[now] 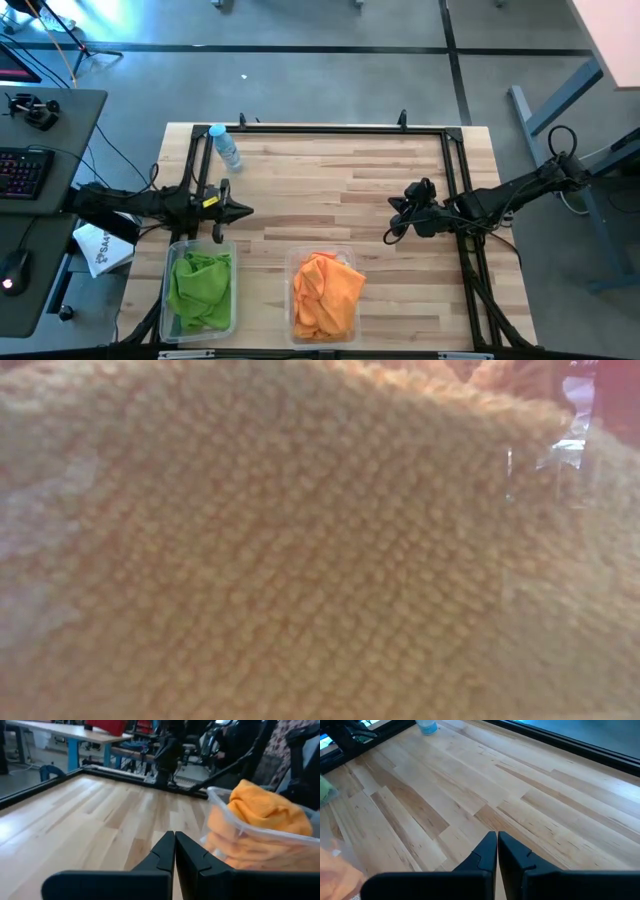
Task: Sort microfiber towel by color & place in baskets
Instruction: Return to Home Position
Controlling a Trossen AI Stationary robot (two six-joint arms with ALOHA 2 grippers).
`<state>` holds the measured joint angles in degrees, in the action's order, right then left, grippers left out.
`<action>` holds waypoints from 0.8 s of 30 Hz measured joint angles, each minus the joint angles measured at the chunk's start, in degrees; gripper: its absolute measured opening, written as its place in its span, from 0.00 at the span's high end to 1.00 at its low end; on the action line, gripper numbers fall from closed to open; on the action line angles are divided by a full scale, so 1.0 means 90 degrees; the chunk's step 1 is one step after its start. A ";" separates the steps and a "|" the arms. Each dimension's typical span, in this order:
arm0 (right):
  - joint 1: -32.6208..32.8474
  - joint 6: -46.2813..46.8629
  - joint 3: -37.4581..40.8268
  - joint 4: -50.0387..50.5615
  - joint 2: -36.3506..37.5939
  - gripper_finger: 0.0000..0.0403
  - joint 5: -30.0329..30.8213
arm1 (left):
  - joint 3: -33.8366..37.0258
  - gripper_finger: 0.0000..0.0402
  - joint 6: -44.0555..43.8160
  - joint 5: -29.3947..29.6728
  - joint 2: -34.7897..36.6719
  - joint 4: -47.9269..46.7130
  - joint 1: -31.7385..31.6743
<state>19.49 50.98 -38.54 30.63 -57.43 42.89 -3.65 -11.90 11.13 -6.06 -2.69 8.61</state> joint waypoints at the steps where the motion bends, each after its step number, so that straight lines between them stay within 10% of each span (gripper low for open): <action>1: -0.0001 0.0000 0.0000 0.0000 0.0000 0.97 0.0000 | 0.0025 1.00 -0.0005 0.0001 0.0099 -0.0007 0.0043; 24: 0.0000 0.0170 0.0000 -0.0005 0.0000 0.97 -0.0121 | 0.0331 1.00 0.1550 -0.0157 0.0652 0.0532 0.0235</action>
<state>19.49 52.51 -38.54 30.59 -57.43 41.80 -0.67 2.06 9.71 -0.19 2.09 10.72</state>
